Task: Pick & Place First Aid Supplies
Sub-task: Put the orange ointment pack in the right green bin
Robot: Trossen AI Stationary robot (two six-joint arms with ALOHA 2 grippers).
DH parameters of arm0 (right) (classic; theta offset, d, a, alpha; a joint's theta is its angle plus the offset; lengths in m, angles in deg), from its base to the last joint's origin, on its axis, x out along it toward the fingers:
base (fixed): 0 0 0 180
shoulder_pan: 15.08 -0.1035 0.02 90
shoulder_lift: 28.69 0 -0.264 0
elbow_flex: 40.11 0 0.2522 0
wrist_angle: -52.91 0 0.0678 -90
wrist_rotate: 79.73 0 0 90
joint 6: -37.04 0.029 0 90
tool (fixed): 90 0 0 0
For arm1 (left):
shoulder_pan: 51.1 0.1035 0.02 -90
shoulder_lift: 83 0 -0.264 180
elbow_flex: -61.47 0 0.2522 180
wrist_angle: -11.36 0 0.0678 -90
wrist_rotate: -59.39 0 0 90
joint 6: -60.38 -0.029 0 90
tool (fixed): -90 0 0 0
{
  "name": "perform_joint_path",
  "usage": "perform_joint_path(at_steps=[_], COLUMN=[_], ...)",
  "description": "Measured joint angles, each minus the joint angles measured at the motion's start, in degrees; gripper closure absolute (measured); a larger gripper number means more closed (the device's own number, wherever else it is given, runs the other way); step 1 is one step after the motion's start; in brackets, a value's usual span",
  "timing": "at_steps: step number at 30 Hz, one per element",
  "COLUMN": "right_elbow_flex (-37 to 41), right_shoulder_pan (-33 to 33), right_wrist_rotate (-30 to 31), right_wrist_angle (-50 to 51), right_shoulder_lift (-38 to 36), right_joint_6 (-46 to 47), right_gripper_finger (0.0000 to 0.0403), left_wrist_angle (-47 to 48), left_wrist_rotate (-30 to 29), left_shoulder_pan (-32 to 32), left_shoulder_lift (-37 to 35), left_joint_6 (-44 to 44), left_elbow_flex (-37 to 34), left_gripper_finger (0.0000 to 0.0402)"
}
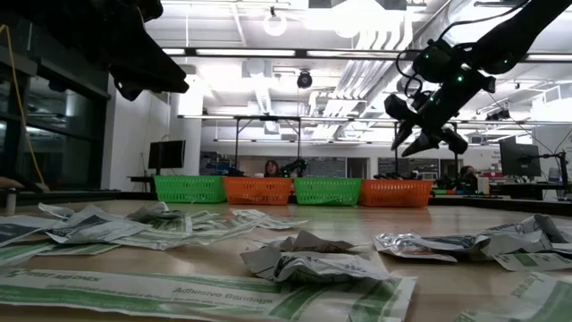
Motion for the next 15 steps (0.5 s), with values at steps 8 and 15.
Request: perform_joint_path(at_steps=[8, 15], right_elbow_flex=[-2.2, -5.3], right_shoulder_pan=[-0.2, -4.7], right_wrist_rotate=[-4.4, -5.3], right_wrist_angle=[-3.1, -3.2], right_shoulder_lift=[0.0, 0.0], right_joint_6=[-0.6, -6.7], right_gripper_finger=[0.023, 0.0233], left_wrist_angle=[0.0, 0.0], left_wrist_rotate=[0.0, 0.8], left_shoulder_pan=[0.0, 0.0], left_shoulder_lift=[0.0, 0.0], left_joint_6=[0.1, 0.1], left_elbow_flex=[0.0, 0.0], left_gripper_finger=[0.029, 0.0289])
